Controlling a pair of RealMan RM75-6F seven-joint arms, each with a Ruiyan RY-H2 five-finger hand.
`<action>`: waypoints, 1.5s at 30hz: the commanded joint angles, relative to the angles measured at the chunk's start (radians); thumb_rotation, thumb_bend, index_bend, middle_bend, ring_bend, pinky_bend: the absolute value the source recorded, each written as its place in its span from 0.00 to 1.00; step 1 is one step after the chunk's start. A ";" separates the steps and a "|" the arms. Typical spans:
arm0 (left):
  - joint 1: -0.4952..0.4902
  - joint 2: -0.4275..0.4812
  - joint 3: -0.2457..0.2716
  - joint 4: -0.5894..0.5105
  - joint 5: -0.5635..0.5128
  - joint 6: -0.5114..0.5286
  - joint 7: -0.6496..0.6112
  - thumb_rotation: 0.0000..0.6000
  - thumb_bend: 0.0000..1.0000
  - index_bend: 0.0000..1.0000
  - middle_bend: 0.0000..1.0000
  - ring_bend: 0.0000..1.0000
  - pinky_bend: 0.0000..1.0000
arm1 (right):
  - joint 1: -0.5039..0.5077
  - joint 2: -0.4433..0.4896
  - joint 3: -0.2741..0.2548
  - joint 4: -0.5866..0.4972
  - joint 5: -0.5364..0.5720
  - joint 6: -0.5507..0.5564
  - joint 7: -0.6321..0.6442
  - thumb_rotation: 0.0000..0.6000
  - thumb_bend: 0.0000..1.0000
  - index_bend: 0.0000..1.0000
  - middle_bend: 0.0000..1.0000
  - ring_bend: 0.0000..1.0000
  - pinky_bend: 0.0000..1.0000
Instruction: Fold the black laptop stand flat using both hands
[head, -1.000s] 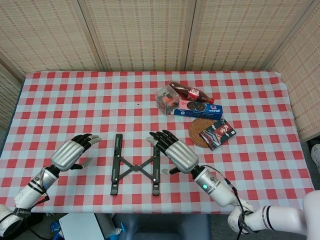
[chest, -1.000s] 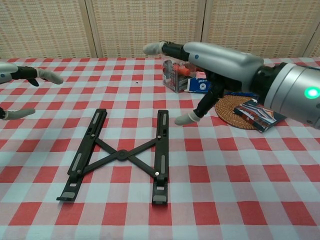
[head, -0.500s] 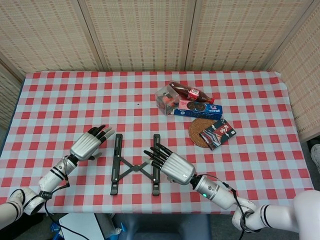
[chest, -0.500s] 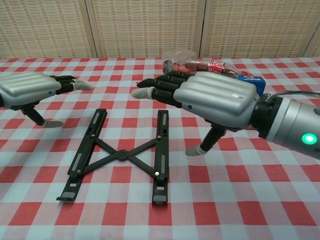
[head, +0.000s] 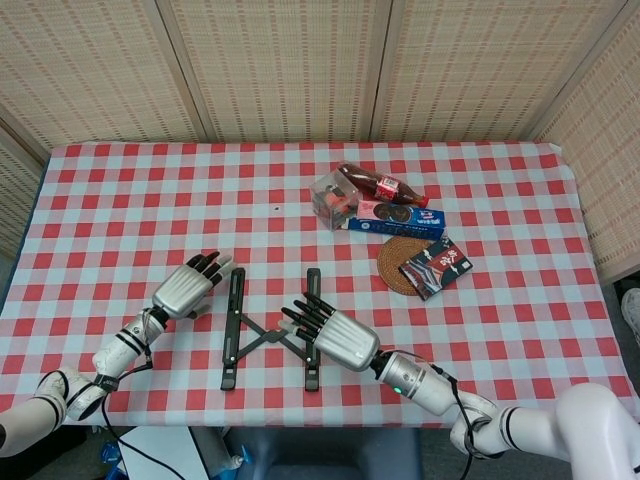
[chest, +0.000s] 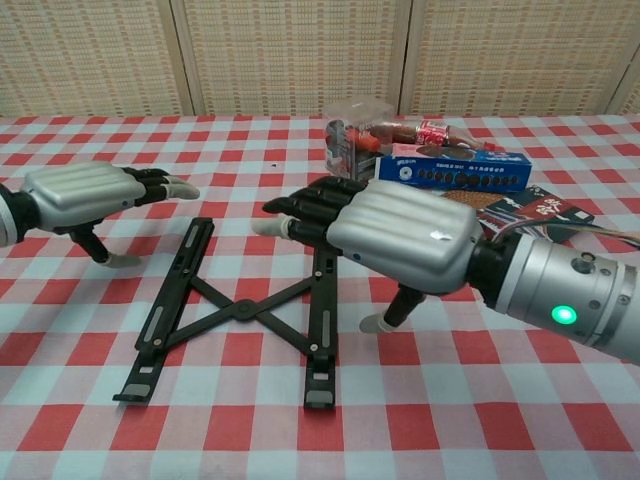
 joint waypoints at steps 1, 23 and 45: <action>-0.002 -0.005 0.003 0.005 -0.003 -0.001 -0.002 1.00 0.27 0.00 0.00 0.00 0.16 | 0.009 -0.037 -0.001 0.051 -0.008 -0.005 0.006 1.00 0.00 0.00 0.00 0.00 0.00; -0.009 -0.020 0.022 0.024 -0.022 -0.011 -0.032 1.00 0.27 0.00 0.00 0.00 0.16 | 0.039 -0.165 -0.006 0.244 -0.021 -0.002 0.055 1.00 0.00 0.00 0.00 0.00 0.00; -0.015 -0.031 0.022 -0.003 -0.057 -0.042 -0.164 1.00 0.27 0.00 0.00 0.00 0.16 | 0.049 -0.208 0.000 0.283 -0.018 0.018 0.046 1.00 0.00 0.00 0.00 0.00 0.00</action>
